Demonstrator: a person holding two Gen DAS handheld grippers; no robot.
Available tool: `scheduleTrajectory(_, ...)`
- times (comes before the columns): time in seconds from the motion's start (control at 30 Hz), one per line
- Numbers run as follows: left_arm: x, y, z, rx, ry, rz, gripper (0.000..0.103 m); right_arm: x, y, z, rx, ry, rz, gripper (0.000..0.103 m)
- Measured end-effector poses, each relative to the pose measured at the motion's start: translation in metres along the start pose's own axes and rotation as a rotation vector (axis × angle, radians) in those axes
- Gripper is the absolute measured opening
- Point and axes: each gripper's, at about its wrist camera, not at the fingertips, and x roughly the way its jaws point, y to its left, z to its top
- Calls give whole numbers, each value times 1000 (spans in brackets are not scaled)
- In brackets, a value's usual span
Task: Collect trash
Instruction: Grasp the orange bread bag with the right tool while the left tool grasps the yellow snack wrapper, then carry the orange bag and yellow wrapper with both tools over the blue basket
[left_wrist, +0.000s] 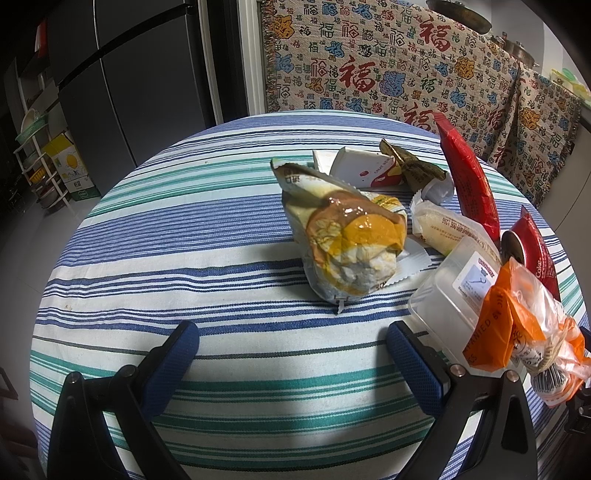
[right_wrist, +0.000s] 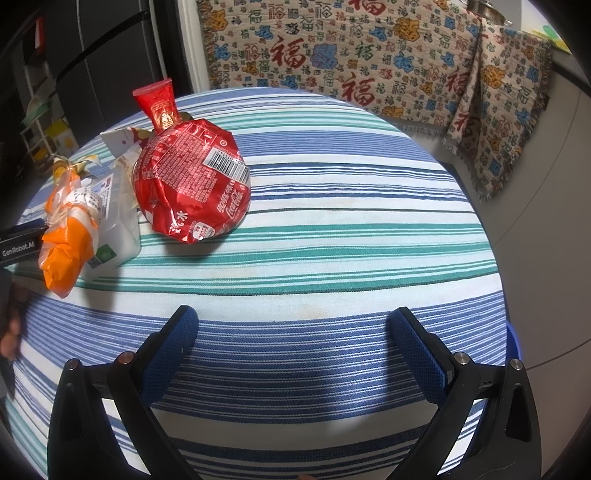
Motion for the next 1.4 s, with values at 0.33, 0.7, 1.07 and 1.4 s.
scheduleTrajectory(0.33, -43, 42, 1, -33, -97, -204, 103, -48, 1, 0, -41, -132, 181, 102)
scheduleTrajectory(0.7, -16, 19, 54, 122, -92, -317, 103, -46, 79, 25, -317, -135, 439, 84)
scheduleTrajectory(1.07, -11, 22, 52, 89, -83, -319, 33, -43, 60, 19, -257, -89, 479, 41)
scheduleTrajectory(1.4, -64, 63, 32, -11, -150, -287, 28, -86, 2, 4, -151, -146, 482, 41)
